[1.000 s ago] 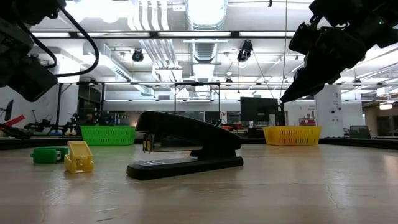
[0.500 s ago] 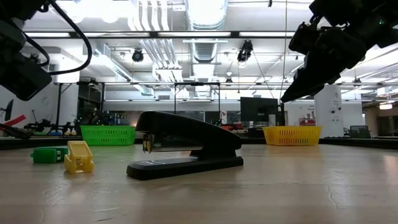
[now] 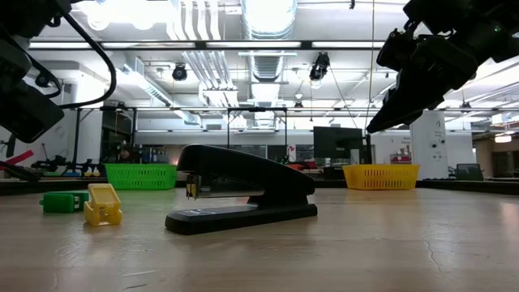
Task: Pick and place Stapler, Stapler remover, tape
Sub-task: Put the blue staple remover into the orange bin
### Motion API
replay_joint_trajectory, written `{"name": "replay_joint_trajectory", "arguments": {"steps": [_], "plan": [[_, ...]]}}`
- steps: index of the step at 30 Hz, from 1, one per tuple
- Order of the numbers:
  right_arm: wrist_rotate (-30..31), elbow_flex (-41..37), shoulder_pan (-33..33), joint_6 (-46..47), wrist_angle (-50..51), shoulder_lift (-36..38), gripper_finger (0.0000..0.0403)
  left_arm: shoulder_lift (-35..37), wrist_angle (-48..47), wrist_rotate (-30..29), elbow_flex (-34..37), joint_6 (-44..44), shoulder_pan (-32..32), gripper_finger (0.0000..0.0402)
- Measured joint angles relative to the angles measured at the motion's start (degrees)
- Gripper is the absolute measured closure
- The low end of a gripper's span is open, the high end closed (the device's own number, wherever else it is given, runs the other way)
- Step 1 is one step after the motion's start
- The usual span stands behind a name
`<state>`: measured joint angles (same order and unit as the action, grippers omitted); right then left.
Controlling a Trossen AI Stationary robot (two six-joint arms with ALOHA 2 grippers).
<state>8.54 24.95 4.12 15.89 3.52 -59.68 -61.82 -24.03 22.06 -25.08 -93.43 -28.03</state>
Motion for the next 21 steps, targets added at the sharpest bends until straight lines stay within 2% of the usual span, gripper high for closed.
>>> {"name": "replay_joint_trajectory", "arguments": {"steps": [4, 13, 17, 21], "plan": [[0.02, 0.0, 0.0, -0.03, -0.02, 0.0, 0.0261, 0.0, 0.02, 0.87, 0.0, 0.11, 0.0, 0.0287], [0.02, 0.0, -0.01, -0.42, 0.01, 0.0, 0.0275, 0.07, 0.7, 0.92, -0.07, 3.38, 0.02, 0.0388], [0.02, 0.0, 0.0, -0.42, 0.01, 0.0, 0.0281, 0.09, 1.68, -0.39, -0.09, 4.93, 0.0, 0.0393], [0.02, 0.0, 0.0, -0.45, -0.02, 0.0, 0.0286, 0.05, 4.05, -5.8, -0.27, 9.18, 0.07, 0.0397]]}}
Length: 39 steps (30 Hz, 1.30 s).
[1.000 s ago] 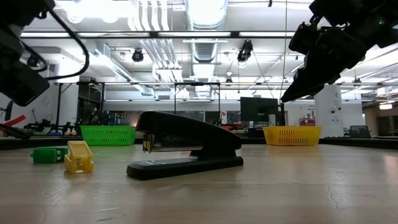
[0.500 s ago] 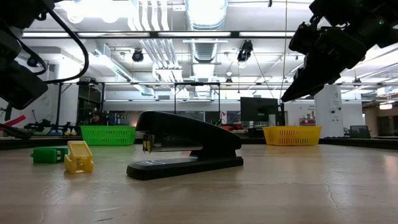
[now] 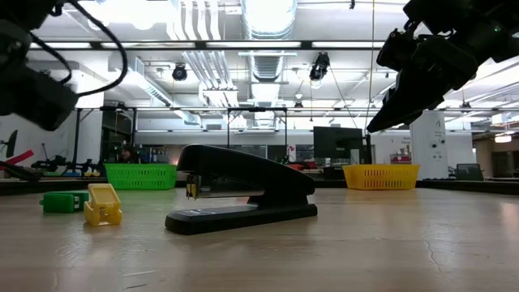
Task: Pick and place Stapler, Stapler remover, tape
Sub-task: Put the blue staple remover into the orange bin
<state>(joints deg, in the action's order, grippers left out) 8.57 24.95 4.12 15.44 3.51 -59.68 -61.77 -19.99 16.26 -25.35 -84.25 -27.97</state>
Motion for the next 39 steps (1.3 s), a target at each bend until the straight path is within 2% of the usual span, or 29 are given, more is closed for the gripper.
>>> {"name": "replay_joint_trajectory", "arguments": {"steps": [11, 16, 28, 30, 34, 39], "plan": [[0.41, 0.0, -0.02, -0.02, -0.02, 0.0, 0.0302, -0.03, 0.23, -24.99, -2.81, 10.92, 0.09, 0.0399], [0.43, 0.0, -0.02, -0.02, -0.04, 0.02, 0.031, -0.03, 3.35, -34.86, -2.81, 15.39, 0.09, 0.04], [0.45, -0.02, -0.02, -0.42, -0.08, 0.02, 0.0329, -0.7, 8.54, -66.68, -2.81, 17.55, 1.24, 0.0399], [0.45, -0.02, -0.02, -0.43, -0.37, 0.02, 0.0332, -1.48, 11.83, -69.46, -2.79, 19.9, 2.44, 0.0399], [0.49, -0.02, -0.02, -0.8, -1.39, 0.02, 0.0335, -3.91, 19.16, -70.29, -2.77, 26.54, 7.14, 0.0399], [0.52, -0.02, -0.02, -0.88, -1.77, 0.02, 0.0331, -8.07, 29.98, -67.69, -2.95, 35.77, 15.34, 0.0399]]}}
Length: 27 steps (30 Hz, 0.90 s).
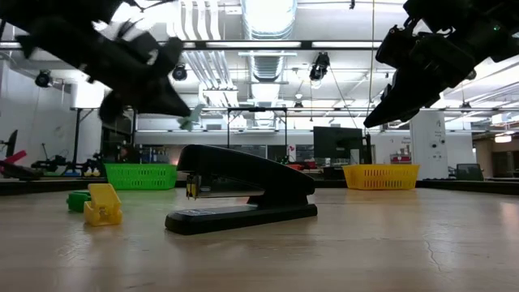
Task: Pick and place Stapler, Stapler remover, tape
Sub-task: Put the blue staple remover into the orange bin
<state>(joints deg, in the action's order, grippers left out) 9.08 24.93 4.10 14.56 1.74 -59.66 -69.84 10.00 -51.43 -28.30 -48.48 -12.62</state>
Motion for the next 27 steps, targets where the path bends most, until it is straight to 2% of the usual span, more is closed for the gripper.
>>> {"name": "replay_joint_trajectory", "arguments": {"steps": [4, 10, 20, 27], "plan": [[0.0, 0.0, 0.0, -0.19, 0.0, 0.0, 0.0326, -3.17, 6.68, 7.21, -1.0, 5.92, 7.58, 0.0396], [-0.01, -0.01, 0.0, -0.42, 0.01, 0.0, 0.0325, -8.57, 8.44, 15.59, -5.2, 11.16, 17.11, 0.0398], [-0.04, -0.68, 0.0, -1.28, -0.31, 0.0, 0.0339, -21.64, 8.46, 25.81, -19.96, 21.83, 26.92, 0.0397], [-0.07, -0.85, 0.02, -1.28, -0.35, 0.0, 0.033, -28.99, 7.06, 32.11, -29.31, 24.87, 34.09, 0.0392]]}}
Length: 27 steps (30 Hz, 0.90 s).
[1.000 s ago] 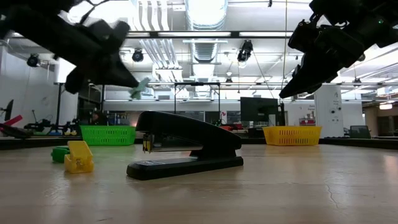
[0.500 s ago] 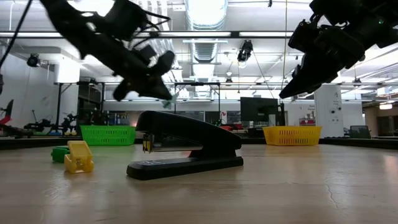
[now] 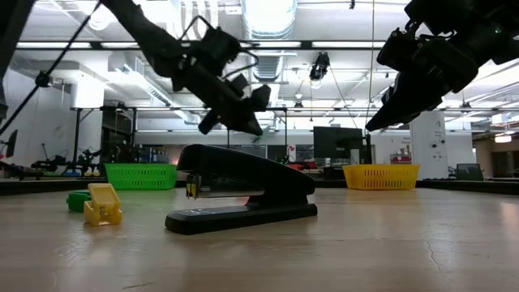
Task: Pick and place Stapler, Stapler remover, tape
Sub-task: Put the blue staple remover into the orange bin, then put the large black stapler into the green bin
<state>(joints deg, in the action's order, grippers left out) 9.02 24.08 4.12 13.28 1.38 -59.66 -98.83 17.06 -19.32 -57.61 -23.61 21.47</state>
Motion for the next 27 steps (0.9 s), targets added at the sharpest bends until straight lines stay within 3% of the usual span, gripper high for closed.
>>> {"name": "replay_joint_trajectory", "arguments": {"steps": [10, 18, 23, 27], "plan": [[0.0, -0.76, -0.02, 0.0, -0.04, 0.0, 0.0329, -8.86, -0.52, 5.38, -4.19, -2.58, 4.84, 0.0386], [0.05, -0.98, -0.04, -0.42, -0.76, 0.0, 0.0343, -9.41, -0.75, 7.2, -4.41, -2.4, 4.83, 0.0335], [-0.13, -0.98, -0.04, -1.46, -0.78, 0.13, 0.0352, -8.31, -0.45, 13.16, -4.4, -2.65, 4.33, 0.029], [-0.83, -1.05, -0.48, -4.88, -2.5, 1.59, 0.0389, -7.57, 2.18, 17.5, -4.36, -2.91, 1.25, 0.0275]]}}
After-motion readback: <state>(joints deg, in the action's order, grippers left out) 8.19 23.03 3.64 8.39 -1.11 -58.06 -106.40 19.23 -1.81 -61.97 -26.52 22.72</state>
